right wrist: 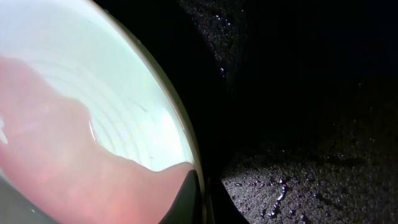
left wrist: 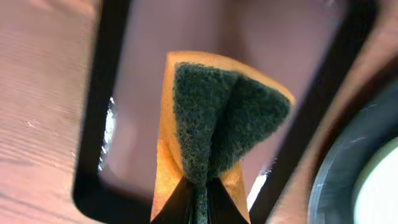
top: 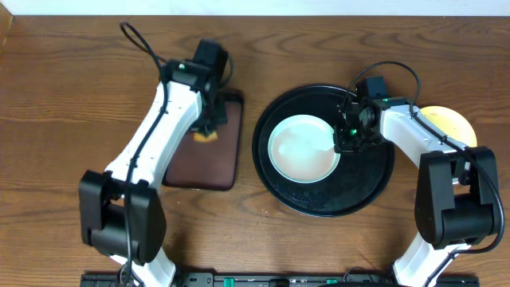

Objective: Clean dirty plates on tray and stack at the side
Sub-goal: 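Return the sponge to the brown tray and open the left gripper, then lift the pale green plate off the black tray with the right gripper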

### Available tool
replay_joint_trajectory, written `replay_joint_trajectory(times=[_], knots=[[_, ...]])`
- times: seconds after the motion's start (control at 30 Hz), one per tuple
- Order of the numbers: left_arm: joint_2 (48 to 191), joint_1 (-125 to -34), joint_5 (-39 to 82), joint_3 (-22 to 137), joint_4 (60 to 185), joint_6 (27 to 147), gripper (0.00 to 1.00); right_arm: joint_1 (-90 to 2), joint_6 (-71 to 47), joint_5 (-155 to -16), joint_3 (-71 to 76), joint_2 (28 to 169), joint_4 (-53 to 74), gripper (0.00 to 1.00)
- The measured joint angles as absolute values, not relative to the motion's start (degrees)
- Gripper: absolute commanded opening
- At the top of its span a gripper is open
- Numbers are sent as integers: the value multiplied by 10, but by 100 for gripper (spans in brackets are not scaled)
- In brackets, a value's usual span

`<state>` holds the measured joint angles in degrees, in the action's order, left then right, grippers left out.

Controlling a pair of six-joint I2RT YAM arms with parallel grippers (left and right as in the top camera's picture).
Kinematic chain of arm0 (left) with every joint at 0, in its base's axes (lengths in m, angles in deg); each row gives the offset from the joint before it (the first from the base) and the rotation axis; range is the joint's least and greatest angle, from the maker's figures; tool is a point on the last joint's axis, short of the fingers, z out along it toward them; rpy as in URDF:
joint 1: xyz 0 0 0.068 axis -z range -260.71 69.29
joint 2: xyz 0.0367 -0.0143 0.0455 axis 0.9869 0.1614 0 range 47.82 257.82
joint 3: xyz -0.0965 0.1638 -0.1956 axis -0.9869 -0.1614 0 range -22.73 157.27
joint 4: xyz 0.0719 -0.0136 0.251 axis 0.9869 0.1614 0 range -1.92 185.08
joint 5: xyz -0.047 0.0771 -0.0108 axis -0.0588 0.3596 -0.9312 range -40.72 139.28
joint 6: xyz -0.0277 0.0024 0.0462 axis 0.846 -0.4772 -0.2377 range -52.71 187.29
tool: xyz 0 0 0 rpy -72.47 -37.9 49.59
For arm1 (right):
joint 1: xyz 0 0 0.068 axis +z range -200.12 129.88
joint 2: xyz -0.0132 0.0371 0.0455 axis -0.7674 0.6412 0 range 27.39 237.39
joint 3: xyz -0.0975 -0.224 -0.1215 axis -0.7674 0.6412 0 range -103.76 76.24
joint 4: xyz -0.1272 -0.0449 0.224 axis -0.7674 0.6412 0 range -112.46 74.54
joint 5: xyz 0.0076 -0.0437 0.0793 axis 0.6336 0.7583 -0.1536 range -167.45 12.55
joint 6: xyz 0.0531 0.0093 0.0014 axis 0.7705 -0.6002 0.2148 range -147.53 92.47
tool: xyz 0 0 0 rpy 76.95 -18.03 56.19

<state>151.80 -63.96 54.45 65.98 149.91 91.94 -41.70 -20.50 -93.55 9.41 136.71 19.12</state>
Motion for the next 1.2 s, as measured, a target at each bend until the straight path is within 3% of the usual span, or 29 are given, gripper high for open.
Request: replay_joint_trajectory(times=[0.07, 0.13, 0.23, 0.3, 0.33, 0.4, 0.7, 0.93, 1.2], knots=[[1527, -651, 522, 599, 1463, 899, 22, -417, -205, -935, 94, 1367, 191, 1], [1532, -656, 511, 571, 1454, 892, 45, -417, -205, -935, 94, 1367, 190, 1], [1534, -668, 505, 557, 1464, 880, 53, -417, -205, -935, 95, 1367, 188, 3], [1531, -678, 494, 562, 1475, 880, 57, -417, -205, -935, 95, 1367, 184, 21], [1527, -684, 489, 564, 1477, 880, 58, -417, -205, -931, 97, 1367, 178, 25], [1514, -695, 470, 568, 1478, 880, 60, -417, -207, -933, 97, 1367, 169, 1], [1319, -728, 432, 577, 1492, 880, 82, -417, -208, -941, 86, 1369, 173, 1], [1225, -731, 431, 580, 1505, 879, 83, -388, -215, -921, -7, 1356, 213, 1], [1213, -731, 431, 580, 1505, 879, 83, -281, -219, -883, -90, 1312, 185, 1]])
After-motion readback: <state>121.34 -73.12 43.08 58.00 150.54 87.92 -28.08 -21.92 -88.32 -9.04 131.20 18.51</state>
